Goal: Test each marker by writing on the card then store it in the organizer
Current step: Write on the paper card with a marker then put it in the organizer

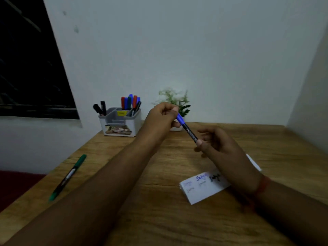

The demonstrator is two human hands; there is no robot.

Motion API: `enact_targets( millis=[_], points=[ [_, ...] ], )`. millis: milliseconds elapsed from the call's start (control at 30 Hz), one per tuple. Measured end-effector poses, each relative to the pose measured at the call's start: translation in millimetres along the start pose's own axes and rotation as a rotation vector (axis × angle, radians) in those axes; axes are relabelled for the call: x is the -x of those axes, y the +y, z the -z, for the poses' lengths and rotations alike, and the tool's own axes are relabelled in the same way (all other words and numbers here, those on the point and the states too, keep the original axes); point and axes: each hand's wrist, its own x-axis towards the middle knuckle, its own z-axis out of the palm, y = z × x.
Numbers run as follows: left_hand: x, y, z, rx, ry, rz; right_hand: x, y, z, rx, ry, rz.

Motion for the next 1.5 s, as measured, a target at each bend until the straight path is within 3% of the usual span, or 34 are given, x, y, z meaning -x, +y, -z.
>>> enact_targets(
  millis=[133, 233, 300, 400, 567, 1067, 1133, 1233, 1267, 1400, 1500],
  points=[
    [4, -28, -25, 0.166, -0.045, 0.109, -10, 7, 16, -0.164, 0.202, 0.010],
    [12, -51, -22, -0.026, -0.185, 0.020, -20, 13, 27, -0.368, 0.299, -0.041],
    [18, -55, -20, -0.149, -0.281, -0.065, -21, 17, 27, -0.481, 0.230, -0.074],
    [24, -53, -24, -0.369, -0.359, -0.185, -18, 22, 19, -0.362, 0.085, -0.114],
    [22, -52, -21, -0.426, -0.437, -0.157, -18, 19, 19, -0.226, 0.075, -0.118],
    [12, -40, -21, -0.340, -0.436, -0.234, -9, 2, 6, -0.220, 0.265, 0.015],
    [11, -43, -21, -0.385, -0.351, -0.262, -11, 0, 8, -0.245, 0.314, -0.007],
    [0, -51, 4, -0.406, -0.047, -0.212, -19, -2, 30, -0.361, 0.449, -0.025],
    [-2, -52, 11, -0.399, -0.017, -0.211, -20, -2, 37, -0.379, 0.463, -0.025],
    [9, -57, -10, -0.658, -0.200, -0.242, -20, 5, 34, -0.331, 0.389, -0.073],
    [16, -59, -28, -0.780, -0.230, -0.302, -19, 8, 28, -0.286, 0.345, -0.063]
  ],
)
